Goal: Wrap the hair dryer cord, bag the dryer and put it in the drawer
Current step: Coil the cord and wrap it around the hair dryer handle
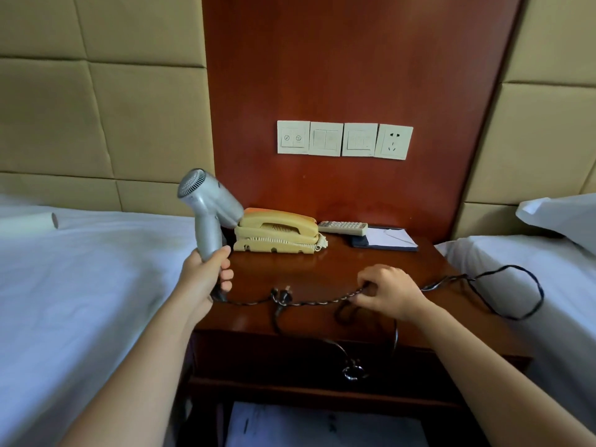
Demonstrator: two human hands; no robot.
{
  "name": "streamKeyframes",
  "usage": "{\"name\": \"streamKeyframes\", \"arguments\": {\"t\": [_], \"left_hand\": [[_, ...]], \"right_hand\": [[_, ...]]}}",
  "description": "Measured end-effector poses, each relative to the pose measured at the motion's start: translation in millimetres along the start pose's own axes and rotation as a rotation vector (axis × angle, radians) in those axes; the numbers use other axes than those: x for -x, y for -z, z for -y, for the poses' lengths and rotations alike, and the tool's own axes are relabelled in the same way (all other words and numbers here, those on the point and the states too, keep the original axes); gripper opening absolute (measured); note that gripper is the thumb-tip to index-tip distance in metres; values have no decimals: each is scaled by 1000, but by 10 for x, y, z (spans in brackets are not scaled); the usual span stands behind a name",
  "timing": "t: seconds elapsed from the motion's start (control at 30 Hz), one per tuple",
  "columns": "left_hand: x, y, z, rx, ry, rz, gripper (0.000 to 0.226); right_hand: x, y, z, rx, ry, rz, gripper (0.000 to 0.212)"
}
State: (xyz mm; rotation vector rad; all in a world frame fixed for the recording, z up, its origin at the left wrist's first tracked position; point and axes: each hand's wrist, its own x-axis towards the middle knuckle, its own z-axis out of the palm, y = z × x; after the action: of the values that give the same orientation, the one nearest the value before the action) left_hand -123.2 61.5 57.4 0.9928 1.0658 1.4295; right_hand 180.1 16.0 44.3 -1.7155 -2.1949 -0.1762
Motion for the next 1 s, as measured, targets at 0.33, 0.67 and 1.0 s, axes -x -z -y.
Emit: {"name": "streamKeyframes", "arguments": {"t": [0.33, 0.67, 1.0], "left_hand": [[6, 84, 51, 111, 27, 23, 17], [27, -52, 129, -145, 46, 100, 15], [51, -51, 117, -116, 49, 70, 16]], "right_hand": [[206, -187, 132, 79, 3, 298, 98], [330, 30, 389, -14, -138, 649, 101], [315, -47, 441, 201, 3, 355, 77]]}}
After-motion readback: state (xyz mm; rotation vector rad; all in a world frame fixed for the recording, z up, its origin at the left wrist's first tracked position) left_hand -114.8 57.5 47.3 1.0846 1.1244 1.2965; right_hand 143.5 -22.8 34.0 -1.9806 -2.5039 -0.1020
